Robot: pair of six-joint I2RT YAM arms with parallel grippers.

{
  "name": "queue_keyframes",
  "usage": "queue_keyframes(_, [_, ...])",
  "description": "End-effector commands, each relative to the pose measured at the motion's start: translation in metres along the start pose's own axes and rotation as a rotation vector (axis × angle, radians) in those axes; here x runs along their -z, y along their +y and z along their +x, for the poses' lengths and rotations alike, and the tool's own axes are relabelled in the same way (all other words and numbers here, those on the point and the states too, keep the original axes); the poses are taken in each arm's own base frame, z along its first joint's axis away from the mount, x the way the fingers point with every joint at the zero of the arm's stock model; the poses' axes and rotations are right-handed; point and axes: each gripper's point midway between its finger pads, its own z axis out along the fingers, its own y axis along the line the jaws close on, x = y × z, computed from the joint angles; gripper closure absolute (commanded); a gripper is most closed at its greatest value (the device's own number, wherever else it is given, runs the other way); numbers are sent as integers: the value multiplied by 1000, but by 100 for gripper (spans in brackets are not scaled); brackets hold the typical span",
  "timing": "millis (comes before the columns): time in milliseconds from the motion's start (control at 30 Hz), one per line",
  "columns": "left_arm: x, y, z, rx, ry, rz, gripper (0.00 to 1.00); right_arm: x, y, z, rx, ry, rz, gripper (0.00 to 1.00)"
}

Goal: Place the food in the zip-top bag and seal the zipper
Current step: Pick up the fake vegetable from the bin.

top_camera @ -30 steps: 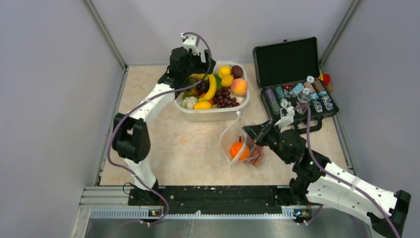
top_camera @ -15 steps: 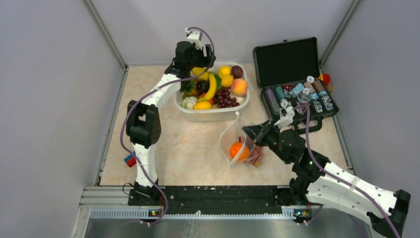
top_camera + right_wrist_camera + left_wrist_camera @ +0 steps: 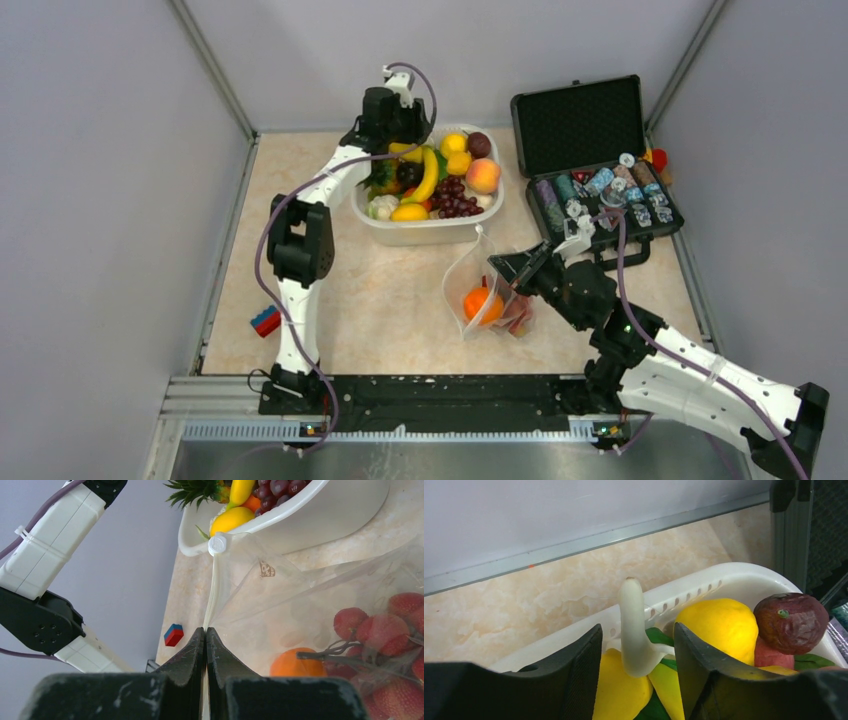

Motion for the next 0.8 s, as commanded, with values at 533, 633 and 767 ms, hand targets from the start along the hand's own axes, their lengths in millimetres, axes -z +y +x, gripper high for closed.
queue_keyframes(533, [83,-46,-60,-21,-108,139,99,1,10,-4,-33,-13,-30,100])
queue_keyframes(633, [104,-55,-63,-30,-121,166,100,1,7,-4,-38,-18,-26,100])
queue_keyframes(767, [137,-66,-65,-19,-170,202,100,2,4,-5,-43,-26,-19,100])
